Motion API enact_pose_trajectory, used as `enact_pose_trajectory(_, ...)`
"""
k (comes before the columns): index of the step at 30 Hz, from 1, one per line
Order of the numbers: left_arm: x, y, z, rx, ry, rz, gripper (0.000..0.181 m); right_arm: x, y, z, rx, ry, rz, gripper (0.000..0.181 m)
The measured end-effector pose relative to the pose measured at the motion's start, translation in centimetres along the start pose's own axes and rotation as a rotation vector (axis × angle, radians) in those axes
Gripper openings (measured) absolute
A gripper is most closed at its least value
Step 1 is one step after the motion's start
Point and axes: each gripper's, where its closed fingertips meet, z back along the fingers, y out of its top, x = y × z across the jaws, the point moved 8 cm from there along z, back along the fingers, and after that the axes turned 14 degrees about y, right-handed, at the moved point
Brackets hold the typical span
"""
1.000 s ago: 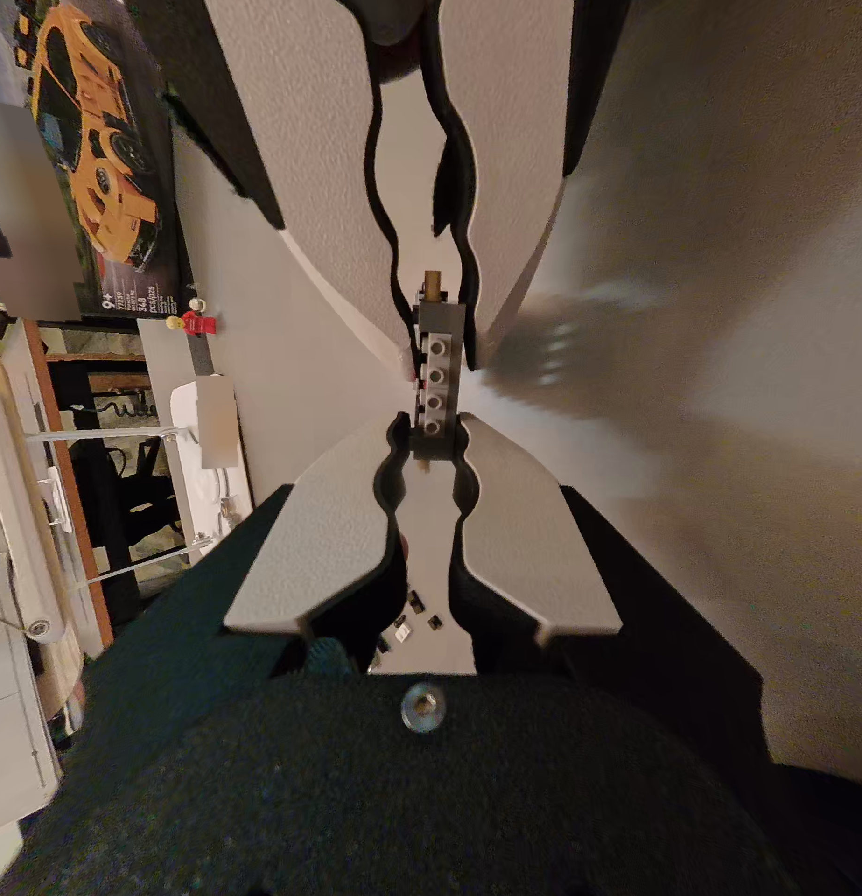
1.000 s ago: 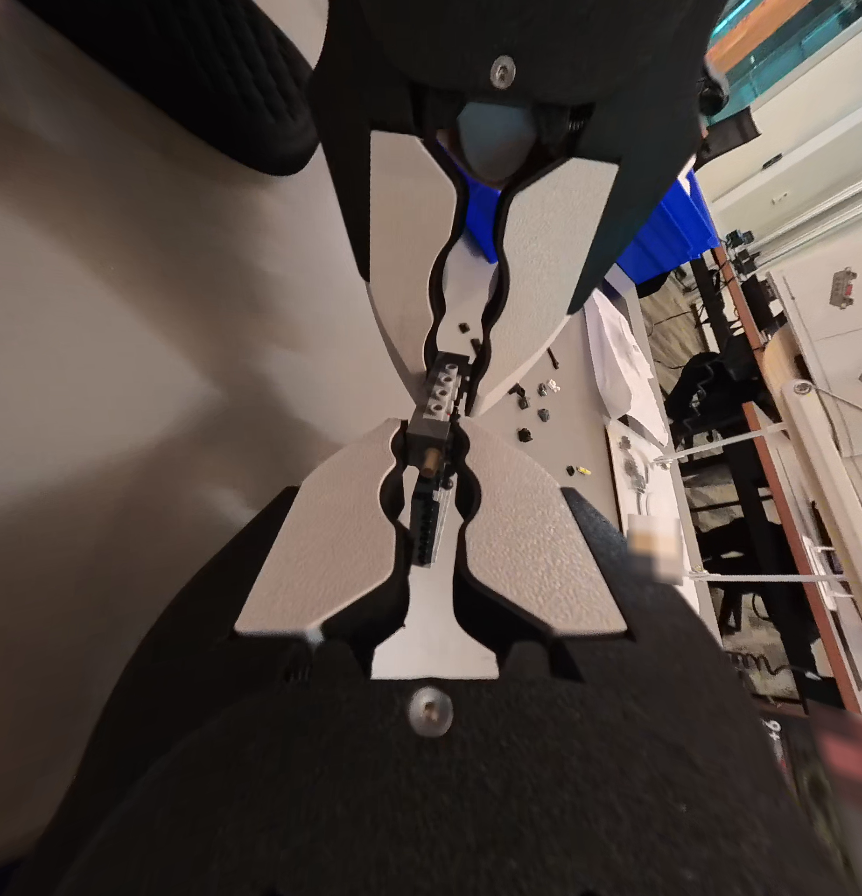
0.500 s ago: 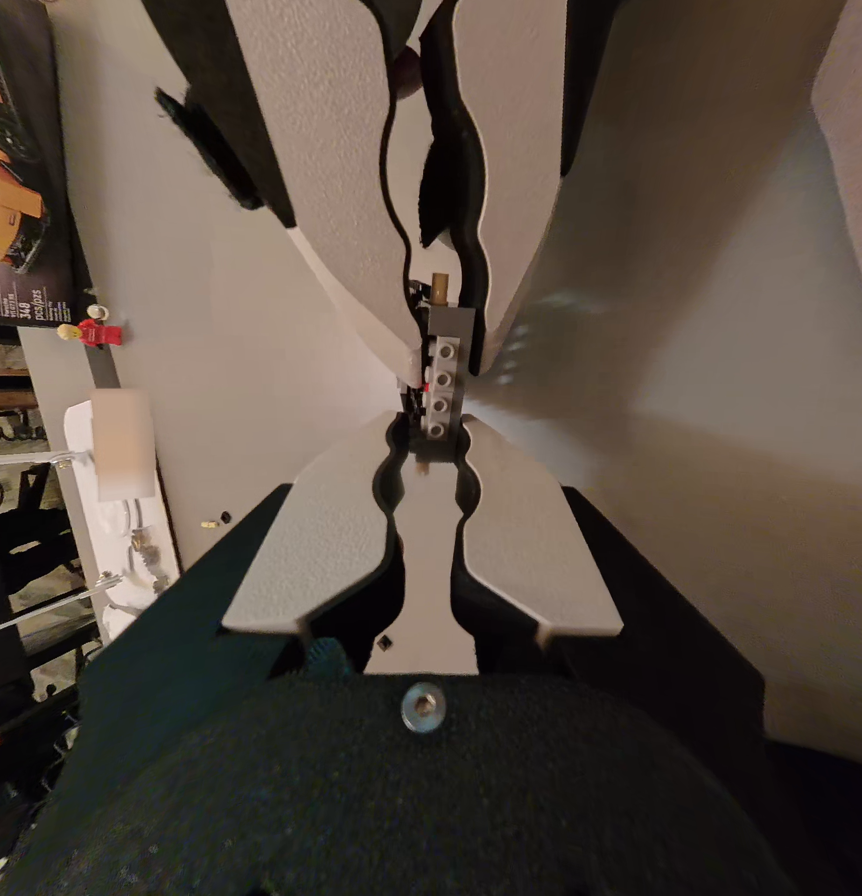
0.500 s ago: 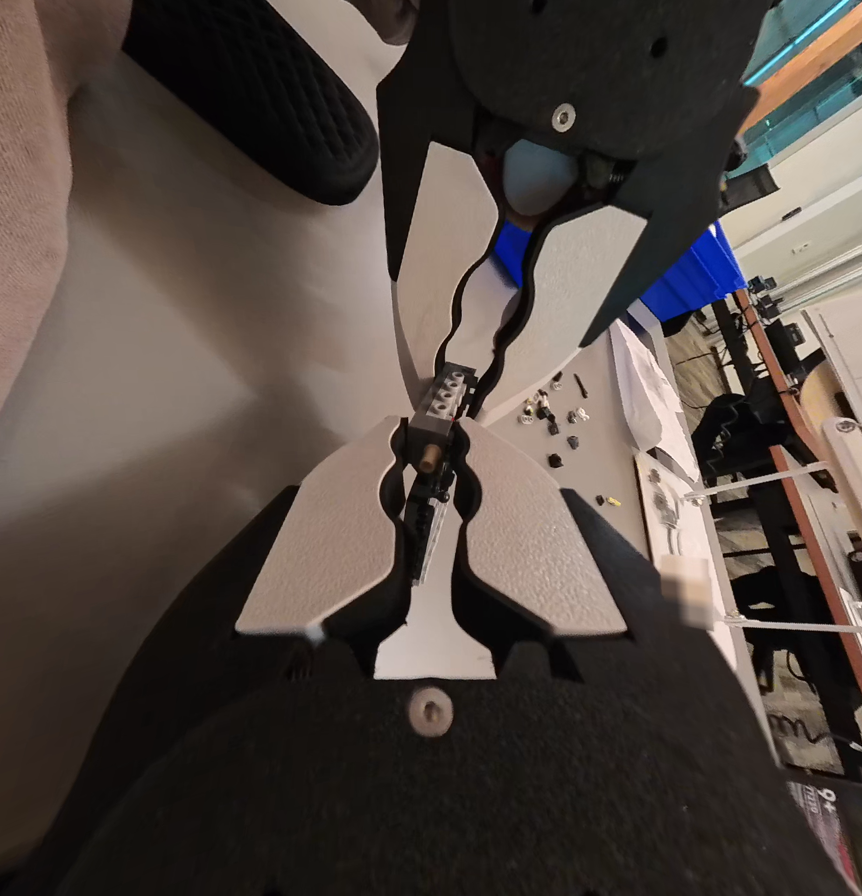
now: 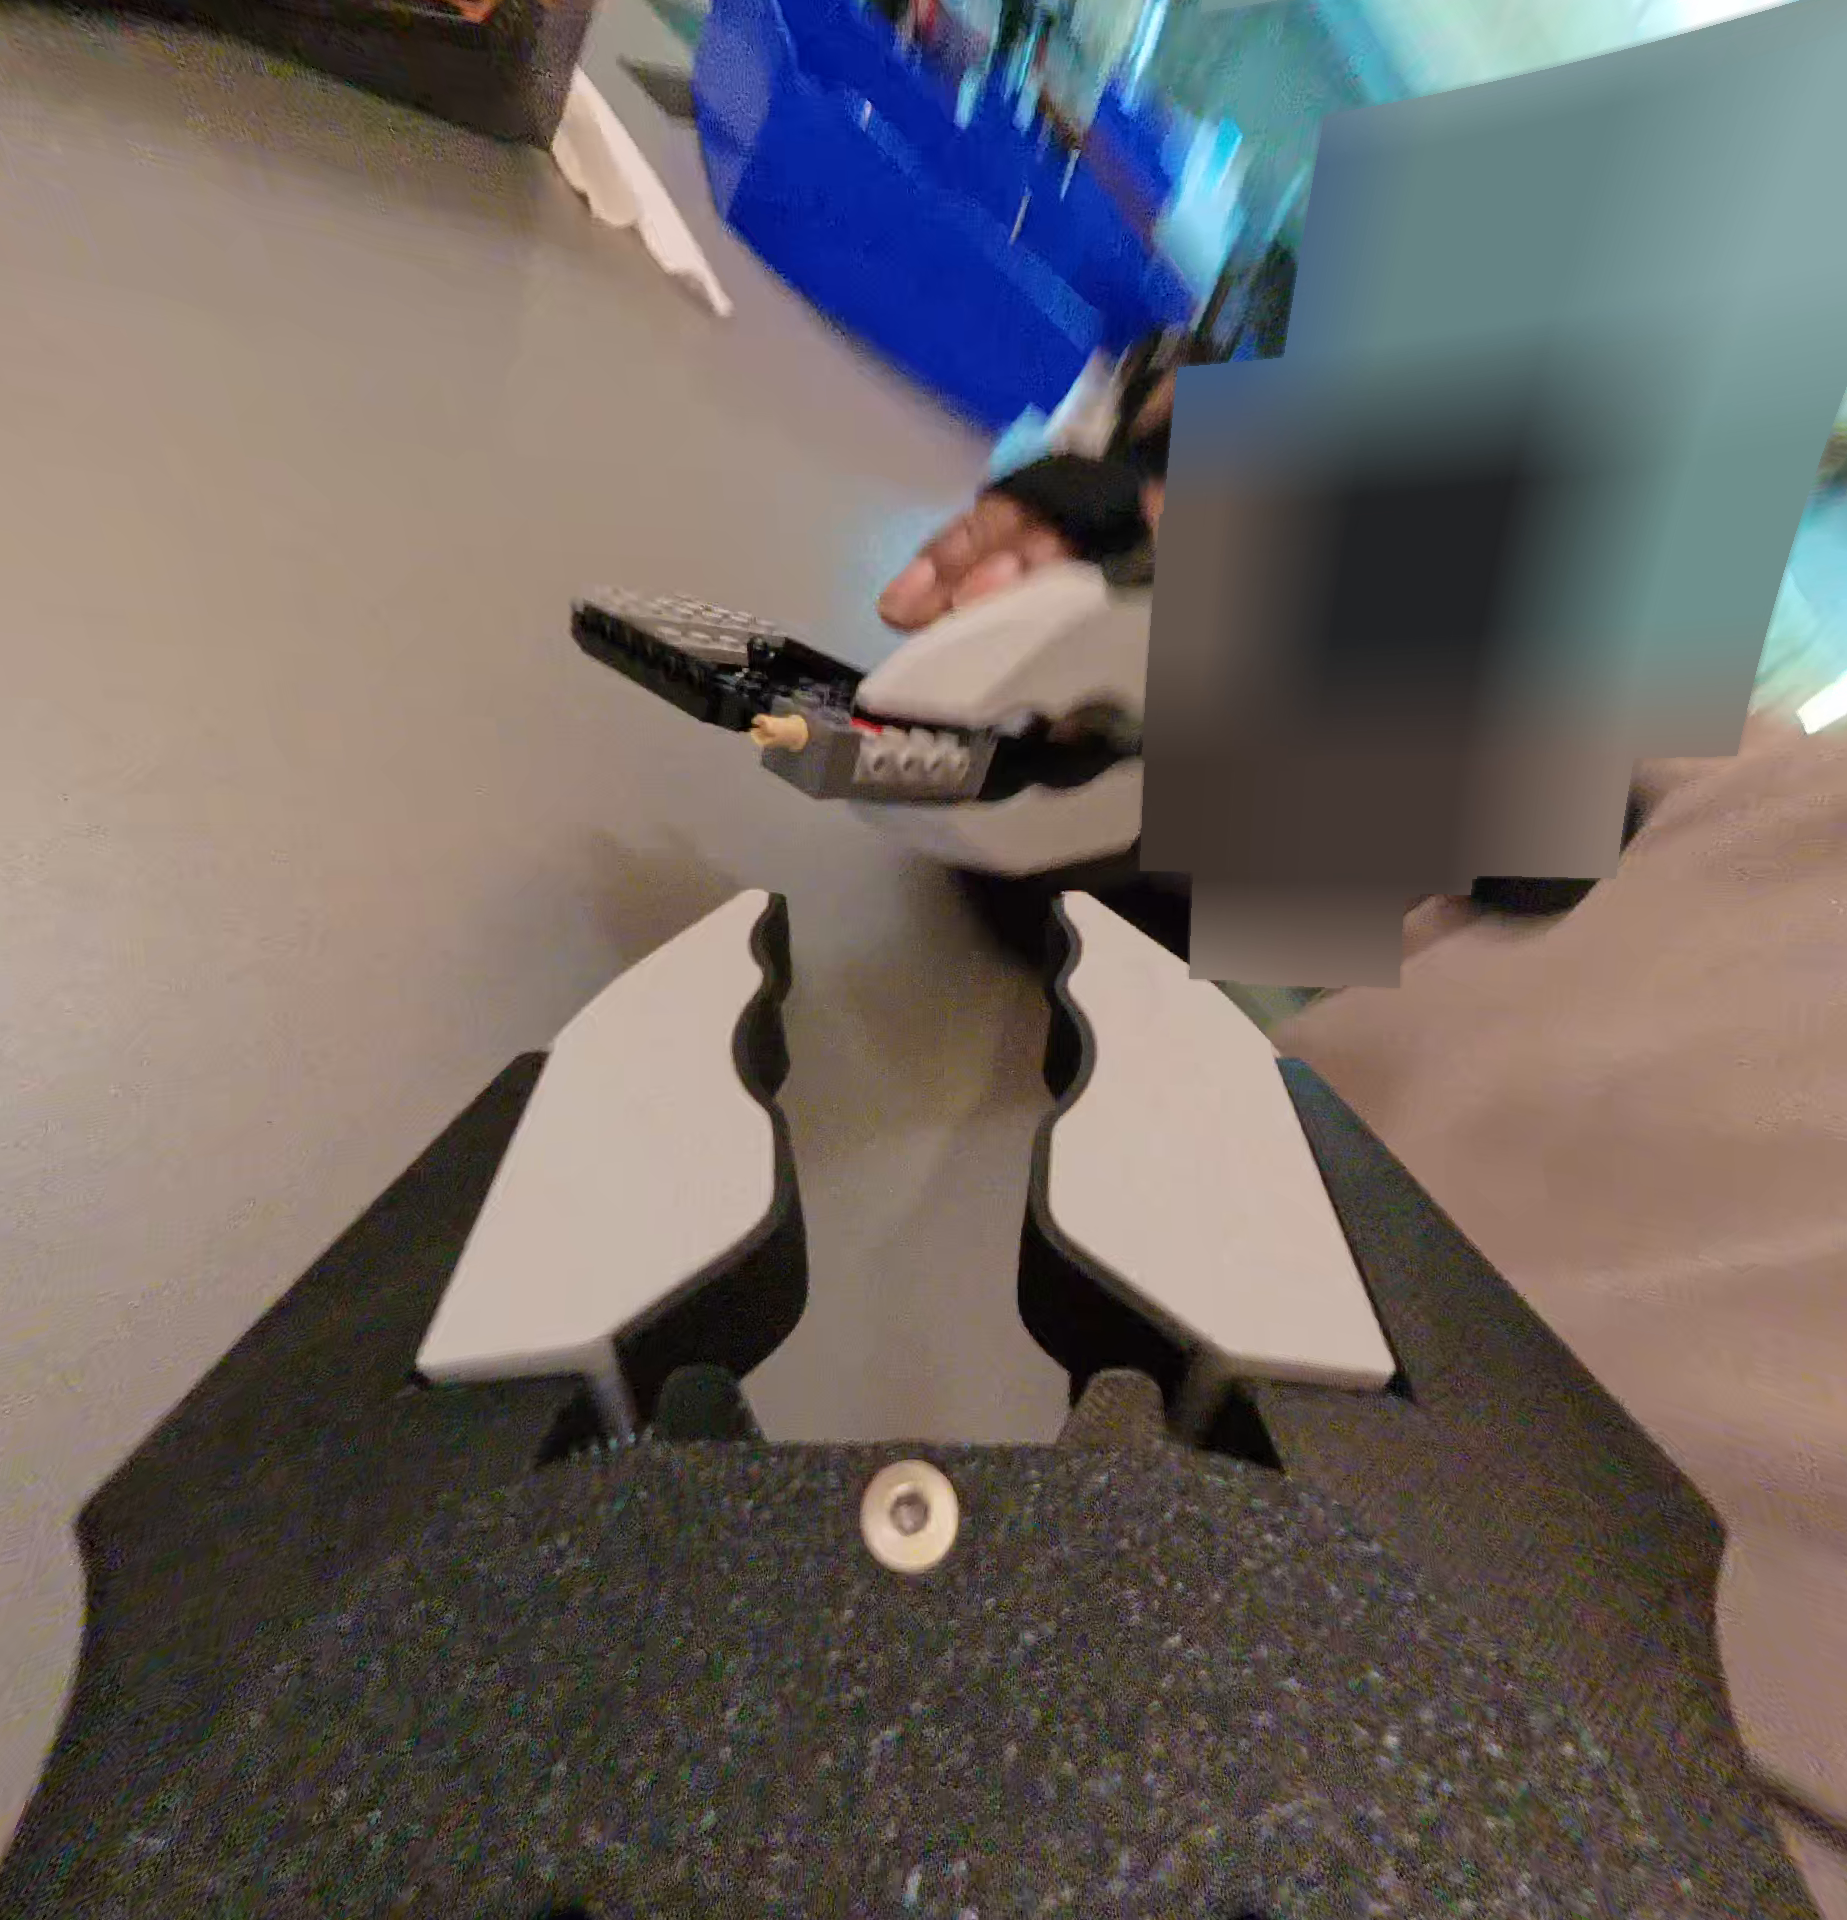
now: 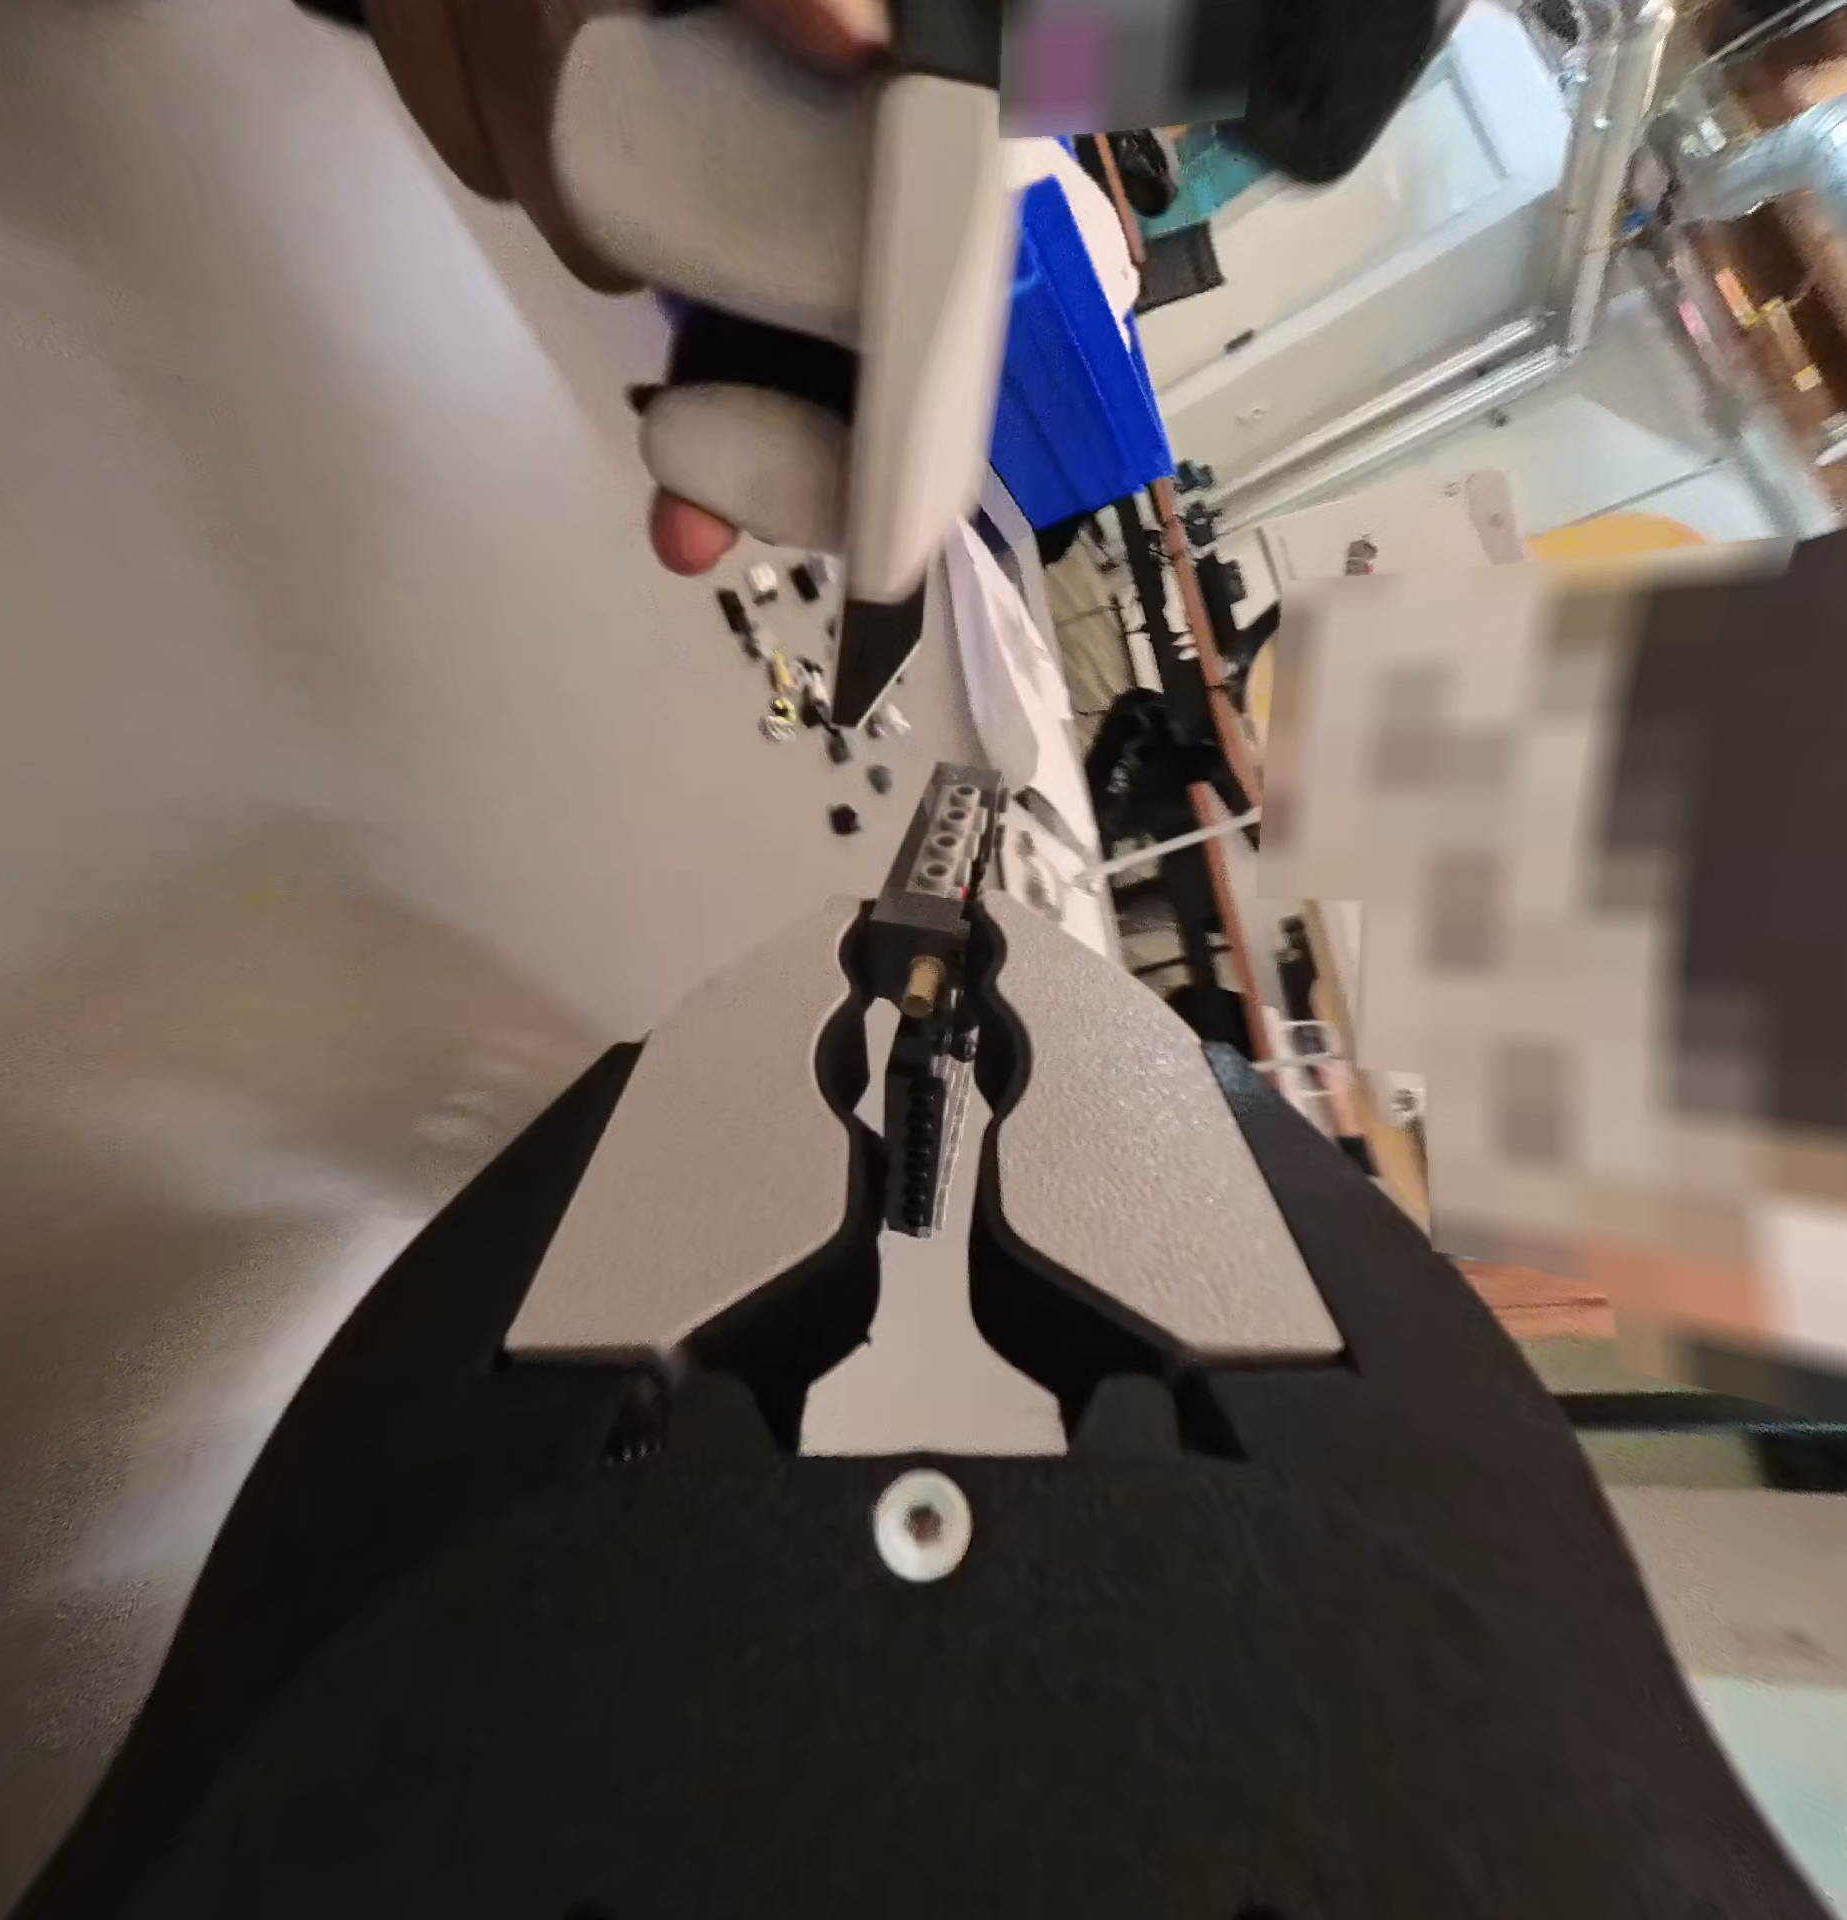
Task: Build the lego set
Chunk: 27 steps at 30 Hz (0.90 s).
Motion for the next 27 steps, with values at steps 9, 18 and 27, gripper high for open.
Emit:
enact_pose_trajectory(9,-2.6,-2.0,-3.1,0.178,-0.212,0.717,0.027,-1.4,0.5,-3.3,-0.215,-0.082,0.265,0.016)
enact_pose_trajectory(18,-3.6,-2.7,-3.2,0.304,-0.150,0.728,0.014,-2.0,0.8,-4.6,-0.275,-0.155,0.272,0.017)
enact_pose_trajectory(27,-2.7,-1.6,-1.9,0.213,-0.078,0.296,0.014,-1.9,2.2,-2.3,-0.054,0.000,-0.024,0.035)
